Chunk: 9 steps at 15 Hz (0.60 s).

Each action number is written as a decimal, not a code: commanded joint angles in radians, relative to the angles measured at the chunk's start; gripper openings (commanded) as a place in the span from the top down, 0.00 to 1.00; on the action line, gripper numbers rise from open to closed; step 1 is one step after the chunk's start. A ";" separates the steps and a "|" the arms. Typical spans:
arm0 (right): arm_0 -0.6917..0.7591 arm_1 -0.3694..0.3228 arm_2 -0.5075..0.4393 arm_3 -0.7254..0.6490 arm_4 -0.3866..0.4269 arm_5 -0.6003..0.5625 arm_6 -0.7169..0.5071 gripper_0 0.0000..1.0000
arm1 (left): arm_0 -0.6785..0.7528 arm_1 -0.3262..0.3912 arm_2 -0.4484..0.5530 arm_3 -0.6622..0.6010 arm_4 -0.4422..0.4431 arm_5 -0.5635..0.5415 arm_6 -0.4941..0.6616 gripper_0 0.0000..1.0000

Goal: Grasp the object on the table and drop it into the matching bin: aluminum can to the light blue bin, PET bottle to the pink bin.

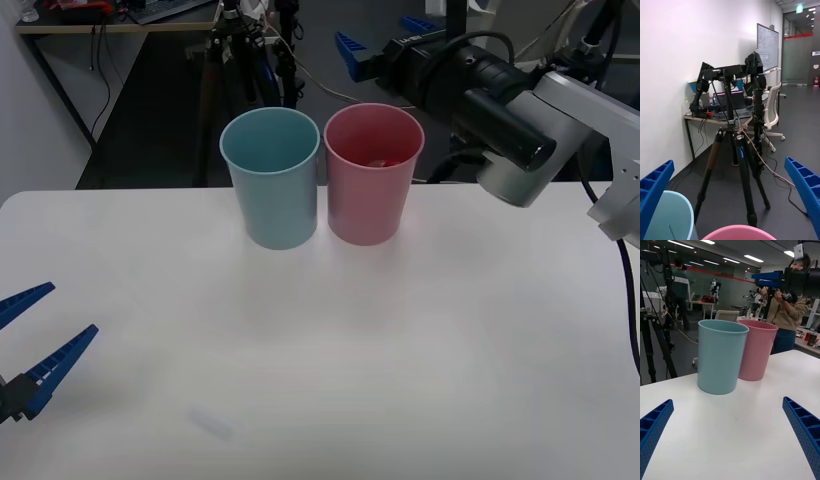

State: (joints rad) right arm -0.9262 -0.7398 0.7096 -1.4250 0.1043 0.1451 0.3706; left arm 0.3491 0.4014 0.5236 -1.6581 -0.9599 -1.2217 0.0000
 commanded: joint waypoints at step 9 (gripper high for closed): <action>0.352 -0.299 -0.202 -0.454 -0.043 -0.016 -0.007 0.00 | 0.000 0.000 0.000 0.000 0.000 0.000 0.000 0.00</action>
State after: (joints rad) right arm -0.6096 -1.0197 0.5309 -1.8510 0.0631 0.1384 0.3655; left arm 0.3491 0.4014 0.5236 -1.6581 -0.9599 -1.2217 0.0000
